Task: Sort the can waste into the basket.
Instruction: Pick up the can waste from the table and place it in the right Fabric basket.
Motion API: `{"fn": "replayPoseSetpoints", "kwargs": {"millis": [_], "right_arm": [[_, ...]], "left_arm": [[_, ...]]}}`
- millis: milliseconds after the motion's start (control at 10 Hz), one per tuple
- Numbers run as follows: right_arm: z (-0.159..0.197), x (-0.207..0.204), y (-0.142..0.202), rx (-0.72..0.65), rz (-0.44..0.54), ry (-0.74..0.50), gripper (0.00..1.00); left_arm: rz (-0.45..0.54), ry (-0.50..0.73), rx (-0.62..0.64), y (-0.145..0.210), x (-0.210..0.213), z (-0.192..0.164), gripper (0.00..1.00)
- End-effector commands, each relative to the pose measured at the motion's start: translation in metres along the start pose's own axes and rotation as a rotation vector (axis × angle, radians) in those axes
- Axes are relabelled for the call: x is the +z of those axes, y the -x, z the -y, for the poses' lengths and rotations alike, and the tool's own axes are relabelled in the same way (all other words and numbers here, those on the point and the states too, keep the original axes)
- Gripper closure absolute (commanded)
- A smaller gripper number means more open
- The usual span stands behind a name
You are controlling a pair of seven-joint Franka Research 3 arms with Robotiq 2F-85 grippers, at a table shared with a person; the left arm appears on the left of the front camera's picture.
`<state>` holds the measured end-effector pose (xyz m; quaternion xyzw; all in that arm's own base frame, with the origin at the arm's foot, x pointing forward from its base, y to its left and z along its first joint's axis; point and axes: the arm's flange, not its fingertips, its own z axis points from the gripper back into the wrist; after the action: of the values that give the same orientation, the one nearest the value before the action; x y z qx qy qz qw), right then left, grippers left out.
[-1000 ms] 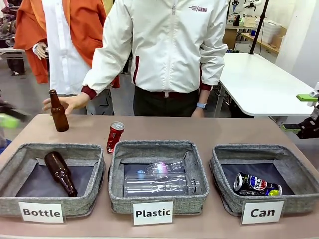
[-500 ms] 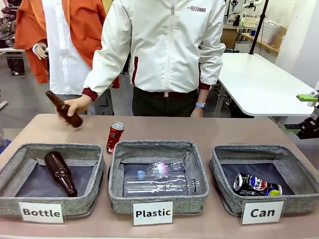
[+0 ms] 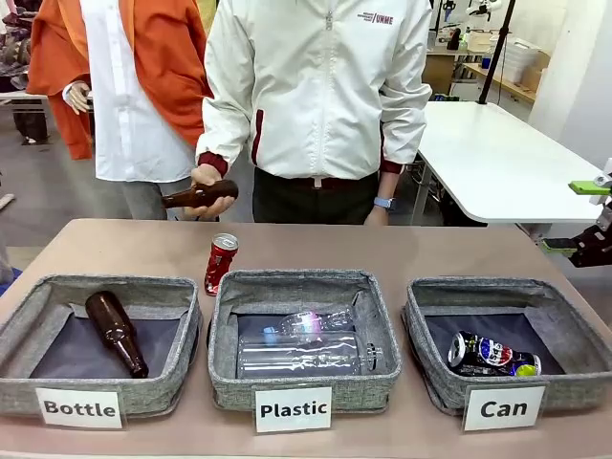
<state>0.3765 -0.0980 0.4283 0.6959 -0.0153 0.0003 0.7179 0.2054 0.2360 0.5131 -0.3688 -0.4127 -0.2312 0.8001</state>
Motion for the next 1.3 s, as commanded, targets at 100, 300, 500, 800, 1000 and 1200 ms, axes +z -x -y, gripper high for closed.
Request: {"fn": "replayPoseSetpoints", "kwargs": {"millis": [100,300,500,800,1000,1200], "right_arm": [[-0.001,0.002,0.002,0.022,-0.014,0.002,0.00],[-0.001,0.002,0.002,0.022,-0.014,0.002,0.00],[-0.001,0.002,0.002,0.022,-0.014,0.002,0.00],[-0.001,0.002,0.002,0.022,-0.014,0.002,0.00],[-0.001,0.002,0.002,0.022,-0.014,0.002,0.00],[-0.001,0.002,0.002,0.022,-0.014,0.002,0.00]], "left_arm": [[0.000,0.000,0.000,0.000,0.000,0.000,0.00],[-0.127,-0.034,-0.007,-0.025,-0.057,-0.009,0.00],[-0.238,-0.035,-0.042,-0.041,-0.090,-0.015,0.00],[-0.125,0.071,-0.077,-0.025,0.013,-0.021,0.00],[0.022,0.025,-0.075,0.010,0.087,-0.016,0.00],[0.085,-0.017,-0.056,0.034,0.095,-0.014,0.00]]}}
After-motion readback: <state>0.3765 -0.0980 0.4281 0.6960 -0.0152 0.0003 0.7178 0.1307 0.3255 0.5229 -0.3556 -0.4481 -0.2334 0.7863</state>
